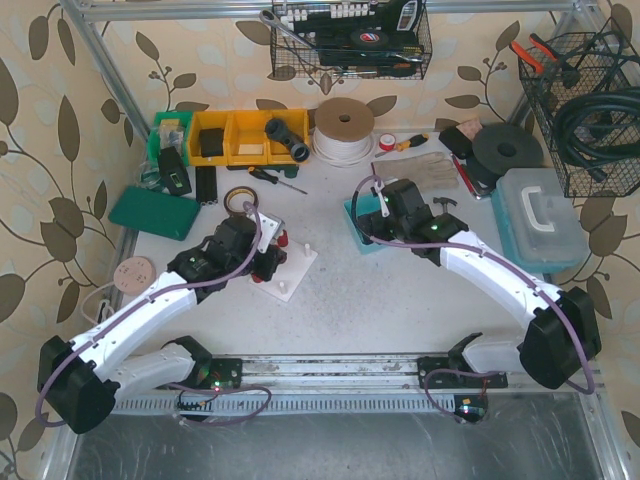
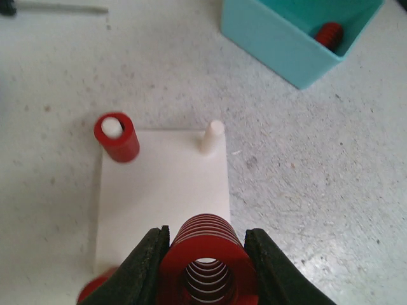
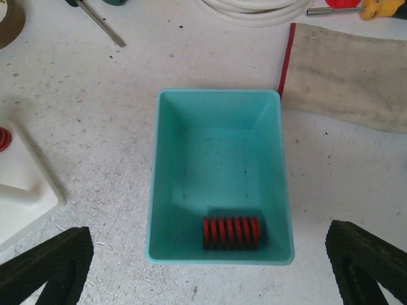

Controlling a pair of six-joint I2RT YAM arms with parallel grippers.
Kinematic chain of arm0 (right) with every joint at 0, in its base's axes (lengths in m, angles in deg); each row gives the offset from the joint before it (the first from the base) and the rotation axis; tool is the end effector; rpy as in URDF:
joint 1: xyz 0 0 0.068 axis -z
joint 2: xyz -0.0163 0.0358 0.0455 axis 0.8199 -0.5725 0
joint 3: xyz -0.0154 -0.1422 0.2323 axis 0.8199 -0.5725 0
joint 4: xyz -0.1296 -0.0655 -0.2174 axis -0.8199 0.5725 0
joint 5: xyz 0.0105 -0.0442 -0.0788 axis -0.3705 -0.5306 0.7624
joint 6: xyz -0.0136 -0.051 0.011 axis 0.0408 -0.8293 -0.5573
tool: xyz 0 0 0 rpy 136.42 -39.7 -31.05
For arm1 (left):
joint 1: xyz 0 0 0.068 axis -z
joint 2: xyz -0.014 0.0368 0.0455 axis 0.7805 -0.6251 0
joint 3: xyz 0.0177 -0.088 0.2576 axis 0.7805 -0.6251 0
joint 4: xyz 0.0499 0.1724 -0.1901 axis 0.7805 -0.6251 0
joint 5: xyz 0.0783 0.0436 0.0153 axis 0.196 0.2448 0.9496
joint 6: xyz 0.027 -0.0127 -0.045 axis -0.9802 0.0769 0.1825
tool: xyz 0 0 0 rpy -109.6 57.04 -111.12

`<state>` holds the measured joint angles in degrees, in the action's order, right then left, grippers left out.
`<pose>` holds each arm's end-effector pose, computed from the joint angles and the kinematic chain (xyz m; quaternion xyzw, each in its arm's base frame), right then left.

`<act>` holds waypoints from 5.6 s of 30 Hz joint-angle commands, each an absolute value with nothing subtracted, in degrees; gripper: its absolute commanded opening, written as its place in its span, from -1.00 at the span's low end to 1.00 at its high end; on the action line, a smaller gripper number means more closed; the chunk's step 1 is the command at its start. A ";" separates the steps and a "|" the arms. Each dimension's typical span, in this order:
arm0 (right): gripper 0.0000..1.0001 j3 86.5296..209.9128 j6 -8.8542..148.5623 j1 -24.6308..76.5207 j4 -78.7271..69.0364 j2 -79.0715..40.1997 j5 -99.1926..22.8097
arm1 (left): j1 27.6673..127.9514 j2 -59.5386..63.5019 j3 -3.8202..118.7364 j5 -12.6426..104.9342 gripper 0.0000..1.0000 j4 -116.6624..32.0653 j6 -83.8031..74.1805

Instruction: Install the large spring

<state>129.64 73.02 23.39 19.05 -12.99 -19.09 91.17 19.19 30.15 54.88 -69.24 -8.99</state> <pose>0.2442 0.1424 0.2783 -0.1314 0.9006 0.0584 0.4101 0.1685 -0.1403 0.2720 0.2497 0.8641 -0.1717 0.4018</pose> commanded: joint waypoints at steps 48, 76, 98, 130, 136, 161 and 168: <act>0.98 128.48 71.55 23.61 15.10 -12.47 -19.47 | 99.21 10.95 22.68 60.67 -0.85 -67.93 -0.81; 0.90 133.78 71.10 25.34 20.04 -18.40 -18.73 | 99.00 20.36 28.71 79.82 0.56 -65.25 -5.32; 0.35 148.99 63.04 30.41 31.50 -41.50 -32.97 | 93.41 21.23 24.03 75.72 0.75 -58.75 2.53; 0.09 142.32 65.49 30.14 20.50 -31.70 -33.11 | 93.41 25.27 30.29 61.50 0.71 -68.05 13.91; -0.01 144.66 65.29 30.46 29.32 -30.90 -31.13 | 93.41 22.52 34.31 60.67 0.66 -76.80 25.02; -0.06 160.92 64.14 32.09 50.95 -45.92 -36.79 | 91.77 5.81 58.74 64.29 0.71 -97.51 -1.53; -0.04 170.19 59.88 32.41 62.18 -54.44 -34.66 | 91.37 5.06 59.26 60.93 0.71 -93.89 -7.68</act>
